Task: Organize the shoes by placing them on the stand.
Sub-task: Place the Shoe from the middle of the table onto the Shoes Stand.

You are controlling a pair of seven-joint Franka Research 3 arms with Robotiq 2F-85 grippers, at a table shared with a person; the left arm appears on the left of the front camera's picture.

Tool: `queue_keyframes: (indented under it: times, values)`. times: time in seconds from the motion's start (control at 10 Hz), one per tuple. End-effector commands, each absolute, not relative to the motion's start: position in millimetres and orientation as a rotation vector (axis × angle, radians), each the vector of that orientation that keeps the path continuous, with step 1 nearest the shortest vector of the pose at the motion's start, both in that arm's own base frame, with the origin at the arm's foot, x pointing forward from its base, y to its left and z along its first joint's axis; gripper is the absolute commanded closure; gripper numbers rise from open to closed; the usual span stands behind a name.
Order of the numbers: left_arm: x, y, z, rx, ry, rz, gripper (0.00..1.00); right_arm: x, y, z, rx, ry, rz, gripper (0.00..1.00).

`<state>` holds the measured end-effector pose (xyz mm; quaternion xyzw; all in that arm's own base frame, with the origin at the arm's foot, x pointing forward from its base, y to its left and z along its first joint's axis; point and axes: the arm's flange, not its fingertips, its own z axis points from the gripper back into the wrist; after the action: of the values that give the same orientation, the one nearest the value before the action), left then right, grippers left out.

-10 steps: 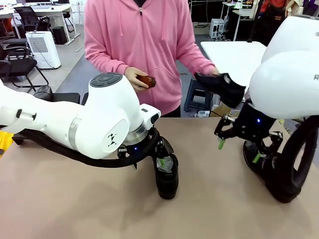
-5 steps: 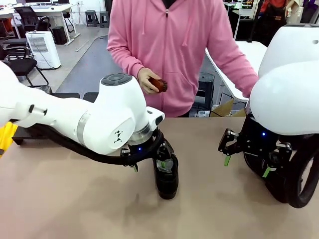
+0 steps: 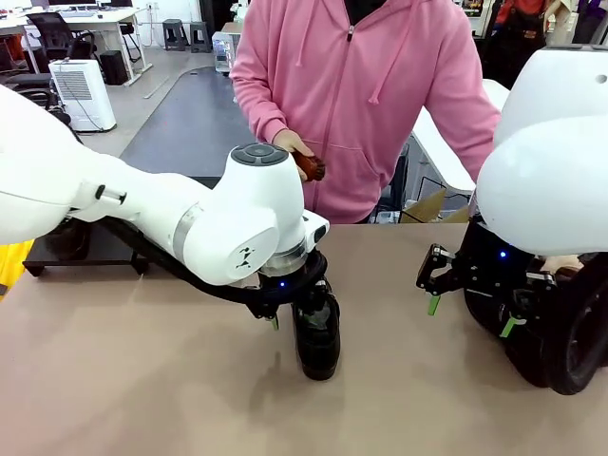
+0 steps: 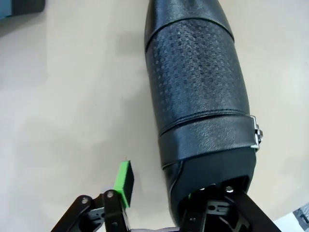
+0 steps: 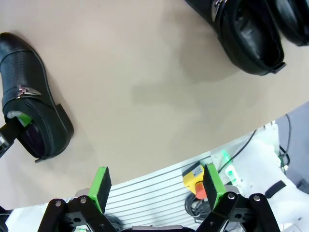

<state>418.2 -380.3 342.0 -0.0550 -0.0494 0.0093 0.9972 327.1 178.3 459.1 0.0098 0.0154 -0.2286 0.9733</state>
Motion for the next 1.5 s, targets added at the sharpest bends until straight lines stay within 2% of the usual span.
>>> queue_keyframes:
  times: [0.0,0.1,0.6,0.8,1.1,1.4]
  values:
    - [425.9,-388.8,339.6,-0.107,-0.066,0.021,0.84,331.4,179.0,460.5,0.031,0.028,-0.462,0.0]
    - [424.6,-391.0,339.3,-0.107,-0.065,0.013,1.0,331.4,179.0,460.5,0.031,0.028,-0.462,0.0]
    - [415.8,-389.5,341.0,-0.042,-0.037,0.014,1.0,331.4,179.0,460.5,0.031,0.028,-0.462,0.0]
    - [398.1,-379.4,354.1,-0.059,-0.037,-0.005,1.0,331.4,179.0,460.5,0.031,0.028,-0.462,0.0]
    - [352.8,-330.9,418.7,-0.067,-0.232,-0.097,1.0,331.4,179.0,460.5,0.031,0.028,-0.462,0.0]
    - [360.0,-256.3,465.8,-0.121,-0.398,-0.01,1.0,331.4,179.0,460.5,0.031,0.028,-0.462,0.0]
